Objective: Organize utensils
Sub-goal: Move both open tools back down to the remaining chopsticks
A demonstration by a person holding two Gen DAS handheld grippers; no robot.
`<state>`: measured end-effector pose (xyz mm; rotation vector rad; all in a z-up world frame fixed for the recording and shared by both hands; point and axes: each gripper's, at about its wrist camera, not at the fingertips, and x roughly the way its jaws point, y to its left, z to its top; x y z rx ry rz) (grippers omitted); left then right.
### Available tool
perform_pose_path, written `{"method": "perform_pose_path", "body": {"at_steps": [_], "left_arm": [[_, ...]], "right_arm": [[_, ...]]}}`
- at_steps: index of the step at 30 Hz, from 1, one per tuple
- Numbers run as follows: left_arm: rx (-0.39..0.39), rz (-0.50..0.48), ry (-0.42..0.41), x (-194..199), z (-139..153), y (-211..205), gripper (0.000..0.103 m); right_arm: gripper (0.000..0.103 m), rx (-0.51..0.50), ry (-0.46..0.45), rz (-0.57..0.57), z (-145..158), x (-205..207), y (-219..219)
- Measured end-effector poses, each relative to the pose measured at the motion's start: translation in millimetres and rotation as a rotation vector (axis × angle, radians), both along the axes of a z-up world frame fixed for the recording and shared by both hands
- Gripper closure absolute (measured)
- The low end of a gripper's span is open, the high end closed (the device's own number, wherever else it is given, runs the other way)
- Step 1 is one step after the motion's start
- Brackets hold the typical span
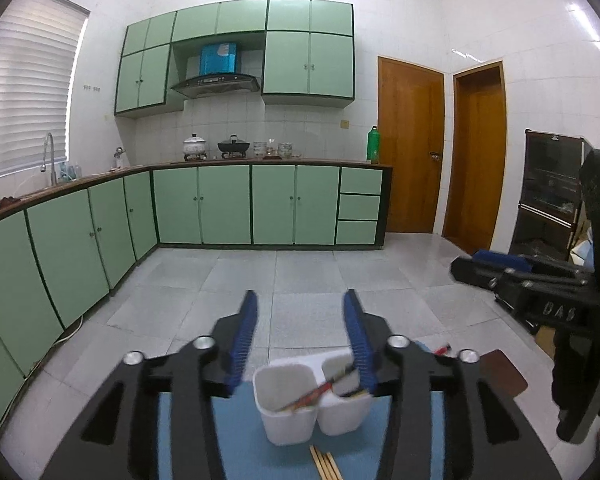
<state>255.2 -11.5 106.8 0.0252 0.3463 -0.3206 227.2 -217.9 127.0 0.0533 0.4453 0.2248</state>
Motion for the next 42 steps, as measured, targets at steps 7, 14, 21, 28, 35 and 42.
{"method": "perform_pose_path", "body": {"at_steps": [7, 14, 21, 28, 35, 42], "left_arm": [[-0.033, 0.021, 0.079, -45.6, -33.5, 22.2, 0.041], [-0.015, 0.038, 0.224, -93.4, -99.9, 33.7, 0.030], [0.012, 0.060, 0.358, -116.5, -157.4, 33.2, 0.030], [0.058, 0.075, 0.456, -127.3, -196.9, 33.4, 0.030], [0.083, 0.097, 0.510, -135.4, -216.1, 42.8, 0.029], [0.087, 0.114, 0.521, -134.9, -216.9, 48.9, 0.030]], "right_arm": [[0.020, 0.002, -0.013, -0.016, -26.6, -62.1, -6.8], [0.008, 0.019, 0.078, -0.022, -90.8, -115.5, -0.4], [0.008, 0.019, 0.228, -0.017, -158.0, -138.9, 26.2], [0.008, -0.006, 0.342, -0.007, -202.6, -153.8, 48.3], [0.008, -0.032, 0.426, 0.019, -229.2, -162.9, 61.6], [0.008, -0.081, 0.444, 0.026, -240.7, -165.4, 76.9]]}}
